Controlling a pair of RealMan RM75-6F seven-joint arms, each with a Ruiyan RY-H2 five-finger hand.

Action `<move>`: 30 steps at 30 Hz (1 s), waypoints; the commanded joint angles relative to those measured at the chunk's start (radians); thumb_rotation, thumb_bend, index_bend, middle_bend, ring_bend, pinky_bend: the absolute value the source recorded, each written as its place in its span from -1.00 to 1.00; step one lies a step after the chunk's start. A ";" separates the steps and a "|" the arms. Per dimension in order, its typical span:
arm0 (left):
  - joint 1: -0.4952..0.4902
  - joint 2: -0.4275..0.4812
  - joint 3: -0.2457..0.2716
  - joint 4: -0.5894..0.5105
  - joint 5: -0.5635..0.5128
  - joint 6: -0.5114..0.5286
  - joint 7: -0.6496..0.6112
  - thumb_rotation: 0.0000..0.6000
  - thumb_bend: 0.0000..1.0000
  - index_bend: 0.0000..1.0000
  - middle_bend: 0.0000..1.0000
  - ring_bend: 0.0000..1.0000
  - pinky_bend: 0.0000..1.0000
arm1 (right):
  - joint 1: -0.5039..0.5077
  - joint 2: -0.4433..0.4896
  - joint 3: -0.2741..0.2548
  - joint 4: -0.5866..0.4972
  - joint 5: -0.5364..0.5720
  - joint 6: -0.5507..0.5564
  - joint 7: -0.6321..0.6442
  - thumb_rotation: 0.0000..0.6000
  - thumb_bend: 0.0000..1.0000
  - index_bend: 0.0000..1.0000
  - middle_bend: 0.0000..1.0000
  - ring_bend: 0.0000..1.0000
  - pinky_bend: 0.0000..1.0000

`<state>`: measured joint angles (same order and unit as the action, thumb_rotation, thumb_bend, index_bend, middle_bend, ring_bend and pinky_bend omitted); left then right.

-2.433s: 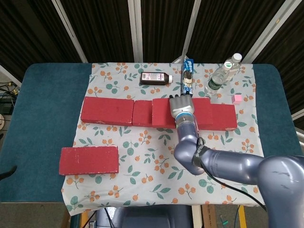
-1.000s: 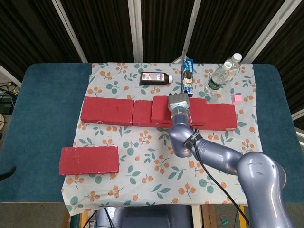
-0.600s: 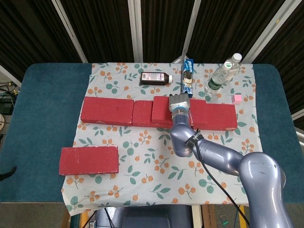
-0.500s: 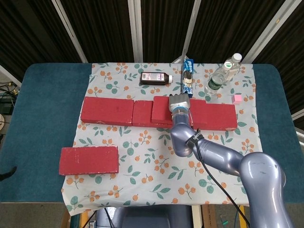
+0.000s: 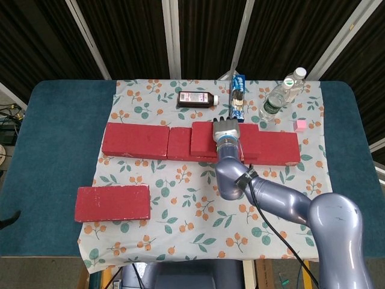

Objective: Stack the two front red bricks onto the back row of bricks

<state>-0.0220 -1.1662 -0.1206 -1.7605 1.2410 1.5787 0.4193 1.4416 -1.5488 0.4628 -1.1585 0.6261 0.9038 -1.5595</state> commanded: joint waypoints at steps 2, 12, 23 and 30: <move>0.001 -0.001 0.000 -0.002 -0.003 0.002 0.004 1.00 -0.58 -0.79 -1.00 -1.00 -0.53 | -0.012 -0.006 0.009 -0.003 -0.021 0.004 0.014 1.00 -0.53 -1.00 -1.00 -1.00 -1.00; -0.002 -0.003 0.001 -0.003 -0.010 -0.003 0.015 1.00 -0.57 -0.79 -1.00 -1.00 -0.53 | -0.011 0.018 0.043 -0.044 -0.021 0.060 -0.013 1.00 -0.53 -1.00 -1.00 -1.00 -1.00; 0.000 0.004 0.001 0.002 0.015 0.010 -0.019 1.00 -0.58 -0.82 -1.00 -1.00 -0.53 | -0.067 0.234 0.135 -0.403 -0.103 0.193 0.052 1.00 -0.53 -1.00 -1.00 -1.00 -1.00; 0.008 -0.003 0.005 0.022 0.069 0.035 -0.092 1.00 -0.58 -0.87 -1.00 -1.00 -0.53 | -0.374 0.502 0.107 -0.940 -0.529 0.308 0.364 1.00 -0.53 -1.00 -1.00 -1.00 -1.00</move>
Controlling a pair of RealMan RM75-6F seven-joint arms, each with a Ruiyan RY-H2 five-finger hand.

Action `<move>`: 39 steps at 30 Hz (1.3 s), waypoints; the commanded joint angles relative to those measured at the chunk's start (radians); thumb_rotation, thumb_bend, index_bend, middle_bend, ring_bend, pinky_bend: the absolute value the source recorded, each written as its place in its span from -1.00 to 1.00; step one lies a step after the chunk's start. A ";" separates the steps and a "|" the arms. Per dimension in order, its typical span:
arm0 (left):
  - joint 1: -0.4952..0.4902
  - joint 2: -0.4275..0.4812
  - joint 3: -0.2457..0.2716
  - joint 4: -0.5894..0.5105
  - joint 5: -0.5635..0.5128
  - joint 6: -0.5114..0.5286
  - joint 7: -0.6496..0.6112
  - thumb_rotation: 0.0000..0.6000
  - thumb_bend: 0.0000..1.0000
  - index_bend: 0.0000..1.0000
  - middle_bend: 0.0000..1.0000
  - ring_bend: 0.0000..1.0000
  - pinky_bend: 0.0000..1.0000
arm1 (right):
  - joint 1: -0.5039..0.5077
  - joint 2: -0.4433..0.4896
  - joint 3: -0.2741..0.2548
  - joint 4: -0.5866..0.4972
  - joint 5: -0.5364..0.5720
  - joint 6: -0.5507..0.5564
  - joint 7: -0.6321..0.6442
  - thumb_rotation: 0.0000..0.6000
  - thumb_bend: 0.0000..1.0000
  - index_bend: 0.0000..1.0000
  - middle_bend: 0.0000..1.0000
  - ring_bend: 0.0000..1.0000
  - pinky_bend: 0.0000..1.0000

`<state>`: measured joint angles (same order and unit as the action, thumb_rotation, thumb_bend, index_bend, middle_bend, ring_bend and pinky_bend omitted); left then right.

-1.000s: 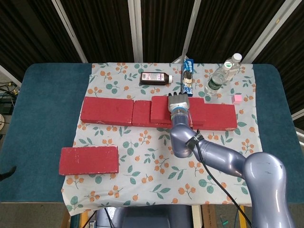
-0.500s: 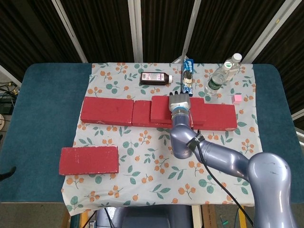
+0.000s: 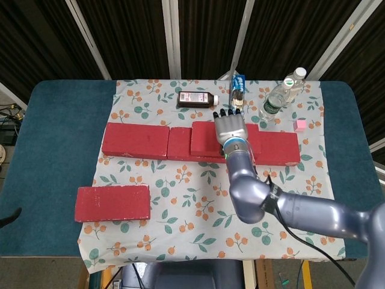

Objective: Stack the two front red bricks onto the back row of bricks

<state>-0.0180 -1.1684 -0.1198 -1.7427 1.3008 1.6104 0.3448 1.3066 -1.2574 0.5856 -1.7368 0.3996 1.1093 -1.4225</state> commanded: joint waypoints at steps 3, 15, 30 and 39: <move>0.006 0.003 0.007 -0.002 0.016 0.002 -0.031 1.00 -0.62 -0.87 -1.00 -1.00 -0.53 | -0.414 0.302 -0.071 -0.518 -0.507 0.132 0.363 1.00 -0.53 -1.00 -1.00 -1.00 -1.00; 0.017 0.015 0.048 -0.049 0.087 0.001 -0.072 1.00 -0.76 -0.89 -1.00 -1.00 -0.53 | -0.973 0.359 -0.344 -0.358 -1.463 0.100 1.073 1.00 -0.53 -1.00 -1.00 -1.00 -1.00; -0.006 0.126 0.104 -0.174 0.171 -0.075 -0.049 1.00 -1.00 -0.95 -1.00 -1.00 -0.63 | -1.211 0.247 -0.566 -0.067 -1.854 0.281 1.387 1.00 -0.53 -1.00 -1.00 -1.00 -1.00; -0.034 0.167 0.084 -0.302 0.066 -0.139 0.016 1.00 -1.00 -1.00 -1.00 -1.00 -0.75 | -1.224 0.132 -0.564 0.074 -1.885 0.321 1.412 1.00 -0.53 -1.00 -1.00 -1.00 -1.00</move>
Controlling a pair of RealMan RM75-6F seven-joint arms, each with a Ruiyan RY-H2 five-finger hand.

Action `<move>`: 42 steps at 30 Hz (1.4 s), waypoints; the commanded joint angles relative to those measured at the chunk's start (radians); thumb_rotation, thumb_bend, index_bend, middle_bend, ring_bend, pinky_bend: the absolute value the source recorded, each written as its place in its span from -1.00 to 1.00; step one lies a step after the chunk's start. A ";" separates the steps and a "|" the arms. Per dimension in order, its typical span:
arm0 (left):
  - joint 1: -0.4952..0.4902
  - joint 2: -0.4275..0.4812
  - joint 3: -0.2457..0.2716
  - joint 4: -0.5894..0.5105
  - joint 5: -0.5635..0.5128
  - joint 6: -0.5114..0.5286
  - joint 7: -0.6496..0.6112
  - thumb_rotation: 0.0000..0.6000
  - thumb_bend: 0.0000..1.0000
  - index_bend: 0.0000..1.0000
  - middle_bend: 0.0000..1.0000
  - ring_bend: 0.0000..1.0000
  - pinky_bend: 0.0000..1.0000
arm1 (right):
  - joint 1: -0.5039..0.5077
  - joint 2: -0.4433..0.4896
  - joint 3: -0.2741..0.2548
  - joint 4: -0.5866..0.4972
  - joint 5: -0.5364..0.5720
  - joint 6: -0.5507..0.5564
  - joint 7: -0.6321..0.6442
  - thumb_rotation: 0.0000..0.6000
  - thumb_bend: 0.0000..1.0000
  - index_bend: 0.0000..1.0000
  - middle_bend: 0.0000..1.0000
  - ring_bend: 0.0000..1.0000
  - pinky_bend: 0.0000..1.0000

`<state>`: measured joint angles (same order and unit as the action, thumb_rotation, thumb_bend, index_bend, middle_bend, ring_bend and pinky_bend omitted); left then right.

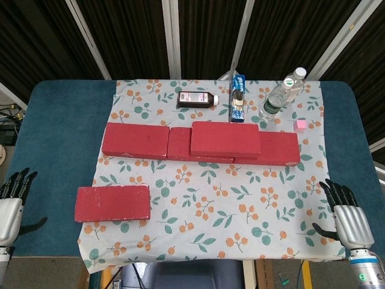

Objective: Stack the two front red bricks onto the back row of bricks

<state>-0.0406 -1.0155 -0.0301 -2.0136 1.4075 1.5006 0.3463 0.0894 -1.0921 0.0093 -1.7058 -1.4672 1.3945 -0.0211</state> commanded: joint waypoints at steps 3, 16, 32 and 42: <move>-0.024 0.006 -0.010 -0.031 -0.079 -0.049 0.043 1.00 -1.00 -1.00 -1.00 -1.00 -0.82 | -0.015 -0.049 0.016 0.069 -0.034 0.066 0.022 1.00 -0.53 -1.00 -1.00 -1.00 -1.00; -0.202 -0.039 -0.069 -0.102 -0.330 -0.254 0.271 1.00 -1.00 -1.00 -1.00 -1.00 -1.00 | -0.008 -0.035 0.007 0.081 -0.037 0.027 0.080 1.00 -0.53 -1.00 -1.00 -1.00 -1.00; -0.427 -0.164 -0.069 -0.187 -0.601 -0.285 0.564 1.00 -1.00 -1.00 -1.00 -1.00 -1.00 | 0.003 -0.014 0.006 0.073 -0.016 -0.016 0.089 1.00 -0.53 -1.00 -1.00 -1.00 -1.00; -0.490 -0.237 -0.021 -0.193 -0.676 -0.234 0.643 1.00 -1.00 -1.00 -1.00 -1.00 -1.00 | 0.001 -0.010 0.015 0.084 0.001 -0.019 0.118 1.00 -0.53 -1.00 -1.00 -1.00 -1.00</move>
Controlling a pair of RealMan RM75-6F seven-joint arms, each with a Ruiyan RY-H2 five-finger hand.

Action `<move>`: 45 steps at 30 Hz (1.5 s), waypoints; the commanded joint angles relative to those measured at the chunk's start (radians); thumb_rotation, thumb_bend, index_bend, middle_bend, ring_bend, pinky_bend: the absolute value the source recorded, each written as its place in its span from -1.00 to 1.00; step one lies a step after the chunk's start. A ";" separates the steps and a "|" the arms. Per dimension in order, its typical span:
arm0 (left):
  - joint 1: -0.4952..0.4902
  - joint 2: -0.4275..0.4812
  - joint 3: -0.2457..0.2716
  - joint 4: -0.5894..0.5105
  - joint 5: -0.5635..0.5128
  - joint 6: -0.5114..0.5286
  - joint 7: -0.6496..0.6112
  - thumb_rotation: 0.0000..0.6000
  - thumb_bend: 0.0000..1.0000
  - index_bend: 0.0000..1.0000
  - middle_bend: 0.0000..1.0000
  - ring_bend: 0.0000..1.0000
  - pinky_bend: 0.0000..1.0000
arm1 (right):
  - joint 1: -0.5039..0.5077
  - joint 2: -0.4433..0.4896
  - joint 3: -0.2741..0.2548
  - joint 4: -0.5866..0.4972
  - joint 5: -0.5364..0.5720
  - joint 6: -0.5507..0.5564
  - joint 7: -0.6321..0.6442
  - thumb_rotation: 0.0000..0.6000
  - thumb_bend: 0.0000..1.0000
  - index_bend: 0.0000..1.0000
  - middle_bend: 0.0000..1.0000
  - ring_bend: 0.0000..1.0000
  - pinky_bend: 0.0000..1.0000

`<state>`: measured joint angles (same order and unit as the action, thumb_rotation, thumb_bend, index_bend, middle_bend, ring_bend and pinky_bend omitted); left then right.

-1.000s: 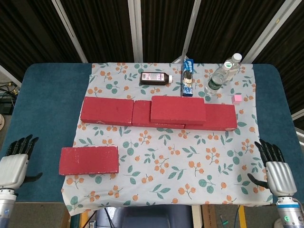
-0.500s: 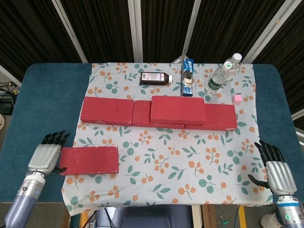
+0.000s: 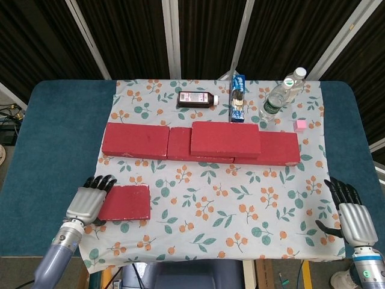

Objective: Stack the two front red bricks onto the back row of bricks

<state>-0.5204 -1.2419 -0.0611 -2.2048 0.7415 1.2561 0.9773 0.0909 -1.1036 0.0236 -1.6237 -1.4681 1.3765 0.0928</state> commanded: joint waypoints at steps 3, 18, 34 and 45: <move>-0.022 -0.031 0.026 0.002 -0.021 0.023 0.025 1.00 -1.00 -1.00 -1.00 -1.00 -1.00 | 0.000 0.004 0.001 0.002 0.001 -0.003 0.009 1.00 -0.53 -1.00 -1.00 -1.00 -1.00; -0.039 -0.136 0.052 0.072 -0.027 0.111 0.056 1.00 -1.00 -1.00 -1.00 -1.00 -1.00 | 0.004 0.004 0.000 0.005 -0.004 -0.010 0.018 1.00 -0.53 -1.00 -1.00 -1.00 -1.00; -0.051 -0.190 0.061 0.123 -0.049 0.186 0.072 1.00 -1.00 -1.00 -1.00 -1.00 -1.00 | 0.010 0.003 -0.002 0.008 -0.007 -0.021 0.020 1.00 -0.53 -1.00 -1.00 -1.00 -1.00; -0.072 -0.204 0.042 0.133 -0.123 0.185 0.089 1.00 -1.00 -1.00 -1.00 -1.00 -0.98 | 0.012 0.001 -0.003 0.002 0.007 -0.034 -0.002 1.00 -0.53 -1.00 -1.00 -1.00 -1.00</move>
<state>-0.5884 -1.4445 -0.0136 -2.0719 0.6265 1.4430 1.0657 0.1030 -1.1026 0.0208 -1.6200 -1.4642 1.3447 0.0950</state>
